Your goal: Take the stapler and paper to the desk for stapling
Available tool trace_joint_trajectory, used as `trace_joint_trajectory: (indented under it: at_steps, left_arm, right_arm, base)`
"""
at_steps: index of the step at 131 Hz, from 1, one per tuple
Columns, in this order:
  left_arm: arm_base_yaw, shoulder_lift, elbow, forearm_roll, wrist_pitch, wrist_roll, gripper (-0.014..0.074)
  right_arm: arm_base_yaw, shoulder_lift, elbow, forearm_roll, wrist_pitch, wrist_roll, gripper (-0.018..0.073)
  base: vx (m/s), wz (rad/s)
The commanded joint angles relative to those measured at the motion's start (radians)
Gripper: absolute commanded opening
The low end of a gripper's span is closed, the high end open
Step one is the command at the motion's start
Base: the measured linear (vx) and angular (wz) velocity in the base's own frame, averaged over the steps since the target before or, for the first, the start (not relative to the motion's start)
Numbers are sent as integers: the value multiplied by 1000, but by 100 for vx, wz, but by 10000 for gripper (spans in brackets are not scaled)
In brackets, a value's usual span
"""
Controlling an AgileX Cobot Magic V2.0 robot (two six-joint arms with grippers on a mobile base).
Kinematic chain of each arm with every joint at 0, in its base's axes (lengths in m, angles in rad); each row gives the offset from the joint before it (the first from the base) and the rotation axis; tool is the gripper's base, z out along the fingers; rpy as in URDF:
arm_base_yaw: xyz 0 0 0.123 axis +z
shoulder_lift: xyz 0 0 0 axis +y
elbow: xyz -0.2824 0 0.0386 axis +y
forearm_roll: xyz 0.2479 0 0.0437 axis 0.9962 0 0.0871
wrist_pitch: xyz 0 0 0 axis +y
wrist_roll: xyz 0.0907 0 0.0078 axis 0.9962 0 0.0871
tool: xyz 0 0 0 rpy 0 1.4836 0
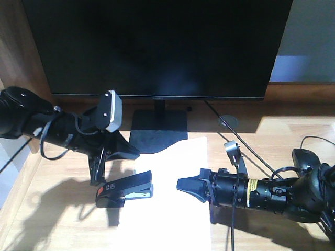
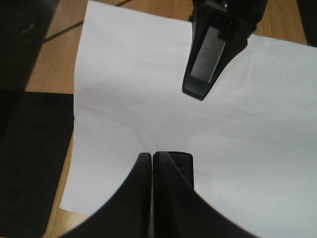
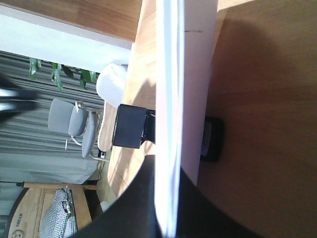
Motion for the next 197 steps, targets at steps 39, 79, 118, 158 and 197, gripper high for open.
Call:
trace_joint_trajectory:
  at_steps: [39,79,118,158,197]
  left_arm:
    - [-3,-76,-16,-44,18,-9,-6]
    - [-3,-78,-16,-44,18,-10,-6]
    - [-3,-78,-16,-43,18,-62,-6]
    - [-3,-97,-16,-4,-103,-261,-6]
    - [-3,-231,-15,384,-423,-759,-6]
  right_arm:
    - [0,-38,-15,-11,-138,-60,337]
    - [0,-38,-15,-40,-84,-58,599]
    - [0,-148,-15,-99,125,-79,522]
    - [0,-367,-15,-147,605,-95,513]
    - [0,-591,-15,-233,939,-95,316]
  base:
    - [0,0]
    - [0,0]
    - [0,0]
    - [0,0]
    - [0,0]
